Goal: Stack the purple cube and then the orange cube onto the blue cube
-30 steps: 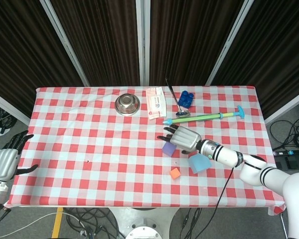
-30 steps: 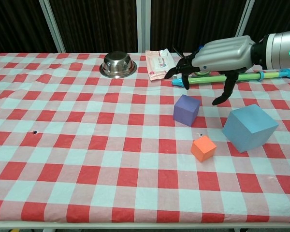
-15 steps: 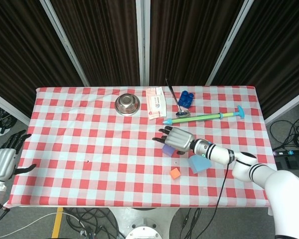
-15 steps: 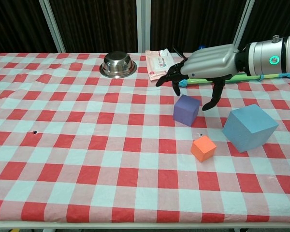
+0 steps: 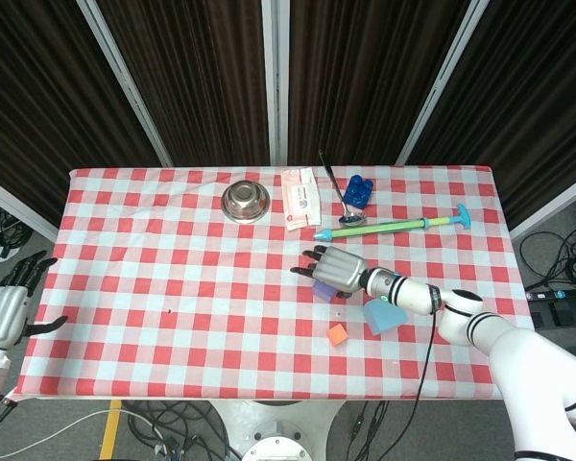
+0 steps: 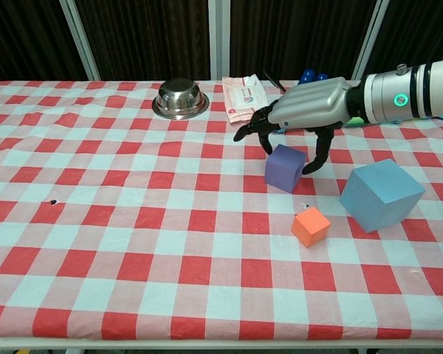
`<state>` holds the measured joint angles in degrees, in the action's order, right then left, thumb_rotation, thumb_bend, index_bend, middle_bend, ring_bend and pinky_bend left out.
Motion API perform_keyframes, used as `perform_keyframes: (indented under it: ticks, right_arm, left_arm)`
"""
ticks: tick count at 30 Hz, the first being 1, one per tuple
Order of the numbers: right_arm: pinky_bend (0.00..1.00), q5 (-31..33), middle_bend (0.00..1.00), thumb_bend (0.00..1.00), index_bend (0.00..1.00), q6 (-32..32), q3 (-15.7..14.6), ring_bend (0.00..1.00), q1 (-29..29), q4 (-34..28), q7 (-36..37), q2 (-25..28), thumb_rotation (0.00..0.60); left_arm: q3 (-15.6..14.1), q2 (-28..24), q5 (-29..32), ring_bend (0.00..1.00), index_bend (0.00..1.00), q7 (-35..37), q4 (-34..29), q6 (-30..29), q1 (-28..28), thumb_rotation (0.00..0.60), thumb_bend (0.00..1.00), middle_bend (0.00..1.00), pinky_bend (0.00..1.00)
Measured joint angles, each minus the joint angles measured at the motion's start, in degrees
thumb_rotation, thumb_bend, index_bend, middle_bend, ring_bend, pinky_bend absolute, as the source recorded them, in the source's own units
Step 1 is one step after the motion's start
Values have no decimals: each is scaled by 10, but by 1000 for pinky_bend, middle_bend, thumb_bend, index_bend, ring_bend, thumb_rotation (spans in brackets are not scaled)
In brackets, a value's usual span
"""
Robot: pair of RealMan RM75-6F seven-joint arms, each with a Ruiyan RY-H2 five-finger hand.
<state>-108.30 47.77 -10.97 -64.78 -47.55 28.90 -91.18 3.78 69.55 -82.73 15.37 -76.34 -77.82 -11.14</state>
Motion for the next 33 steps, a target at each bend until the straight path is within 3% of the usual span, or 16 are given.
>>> perform_keyframes:
  ticks: [21, 27, 33]
  right_arm:
    - [192, 22, 410, 176, 0, 26, -5, 121, 1, 23, 5, -9, 600]
    - [194, 34, 430, 176, 0, 49, 9, 135, 4, -10, -18, 29, 600]
    - [200, 68, 469, 176, 4, 66, 37, 167, 18, -91, -69, 84, 600]
  left_arm:
    - [1, -2, 0, 120, 215, 8, 1, 1, 1, 600, 86, 193, 280]
    - [1, -2, 1, 120, 215, 8, 1, 4, 1, 600, 86, 192, 280]
    - [-1, 0, 0, 120, 215, 8, 2, 11, -1, 600, 86, 193, 280]
